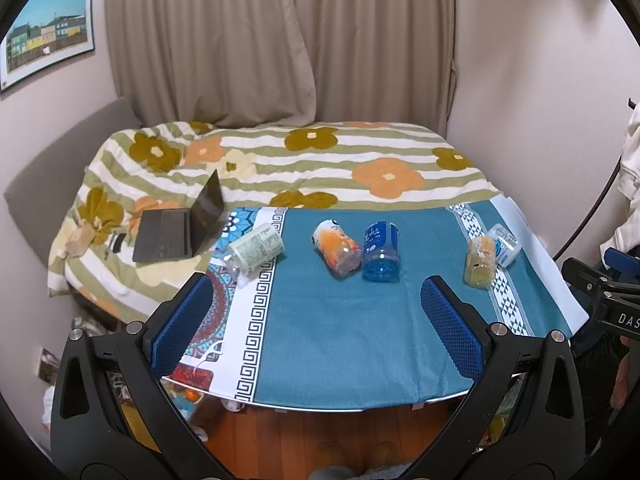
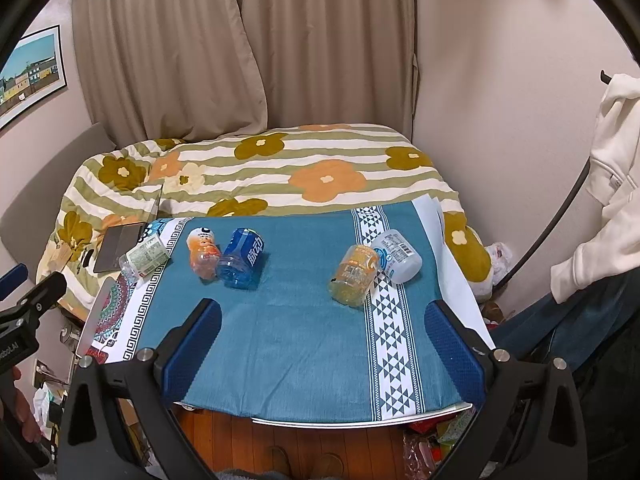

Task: Flip cup upright

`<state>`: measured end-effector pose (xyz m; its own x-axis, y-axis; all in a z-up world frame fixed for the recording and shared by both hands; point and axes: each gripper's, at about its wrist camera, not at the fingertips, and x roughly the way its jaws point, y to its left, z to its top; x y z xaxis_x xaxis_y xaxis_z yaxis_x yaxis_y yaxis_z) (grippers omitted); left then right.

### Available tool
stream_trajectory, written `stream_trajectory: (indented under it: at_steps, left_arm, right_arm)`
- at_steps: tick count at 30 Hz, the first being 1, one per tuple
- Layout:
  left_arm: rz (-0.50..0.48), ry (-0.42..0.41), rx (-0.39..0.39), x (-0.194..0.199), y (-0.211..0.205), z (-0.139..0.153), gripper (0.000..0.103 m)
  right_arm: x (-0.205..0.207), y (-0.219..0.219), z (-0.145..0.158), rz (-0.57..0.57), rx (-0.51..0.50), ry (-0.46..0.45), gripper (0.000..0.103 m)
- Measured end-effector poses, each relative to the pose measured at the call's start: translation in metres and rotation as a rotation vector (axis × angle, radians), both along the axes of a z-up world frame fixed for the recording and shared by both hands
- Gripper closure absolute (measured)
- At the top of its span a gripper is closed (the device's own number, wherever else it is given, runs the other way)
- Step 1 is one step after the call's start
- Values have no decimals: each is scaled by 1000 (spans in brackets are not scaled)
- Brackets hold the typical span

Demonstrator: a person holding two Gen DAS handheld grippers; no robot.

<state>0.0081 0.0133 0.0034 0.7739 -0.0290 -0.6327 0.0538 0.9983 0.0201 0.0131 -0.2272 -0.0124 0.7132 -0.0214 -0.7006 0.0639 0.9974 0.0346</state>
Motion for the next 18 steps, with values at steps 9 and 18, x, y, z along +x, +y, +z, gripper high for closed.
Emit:
stream_trajectory:
  at_steps: [9,18]
  left_arm:
    - [4,7,-2,3,5,0,0]
    - [11,5,0,2,8,-4,0]
  right_arm:
    - [2,-3,-2,-5,-2,6,2]
    - [3,0,-3,-2,0,6,2]
